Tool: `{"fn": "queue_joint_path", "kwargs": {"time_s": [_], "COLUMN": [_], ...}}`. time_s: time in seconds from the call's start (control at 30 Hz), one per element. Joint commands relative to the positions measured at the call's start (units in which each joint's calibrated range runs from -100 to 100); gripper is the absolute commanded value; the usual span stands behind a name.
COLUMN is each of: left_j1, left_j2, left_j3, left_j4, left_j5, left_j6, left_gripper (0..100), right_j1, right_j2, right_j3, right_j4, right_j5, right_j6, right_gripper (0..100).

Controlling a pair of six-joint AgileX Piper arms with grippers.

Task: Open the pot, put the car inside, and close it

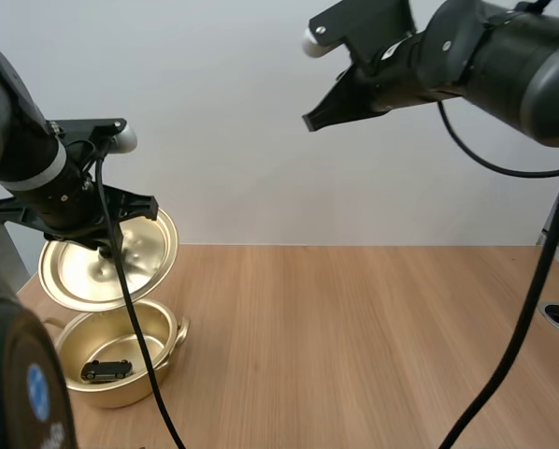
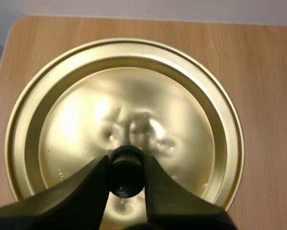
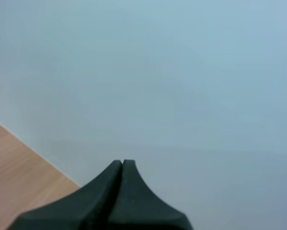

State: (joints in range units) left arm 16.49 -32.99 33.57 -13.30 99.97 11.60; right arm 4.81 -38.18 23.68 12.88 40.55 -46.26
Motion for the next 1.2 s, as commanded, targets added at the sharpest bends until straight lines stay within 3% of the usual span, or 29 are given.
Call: {"fn": "queue_joint_path", "kwargs": {"time_s": [0.0, 0.23, 0.5, 1.17], "left_j1": [0.0, 0.0, 0.0, 0.0], "left_j2": [1.6, 5.0, 5.8, 14.1], "left_j3": [2.3, 8.1, 14.8, 15.6], "left_j4": [-0.1, 0.7, 4.0, 4.5], "left_j5": [0.0, -0.3, -12.5, -17.8], "left_j6": [0.9, 2.3, 2.3, 2.3], "left_gripper": [0, 0, 0, 2], "right_j1": [-1.0, -1.0, -1.0, -1.0], "right_j2": [-1.3, -1.9, -1.9, -1.9], "right_j3": [0.0, 0.0, 0.0, 0.1], "right_j4": [-0.3, -0.3, -0.3, -0.4], "right_j5": [-0.3, -0.3, 0.4, 4.4], "right_j6": [0.0, 0.3, 0.4, 0.4], "right_gripper": [0, 0, 0, 0]}}
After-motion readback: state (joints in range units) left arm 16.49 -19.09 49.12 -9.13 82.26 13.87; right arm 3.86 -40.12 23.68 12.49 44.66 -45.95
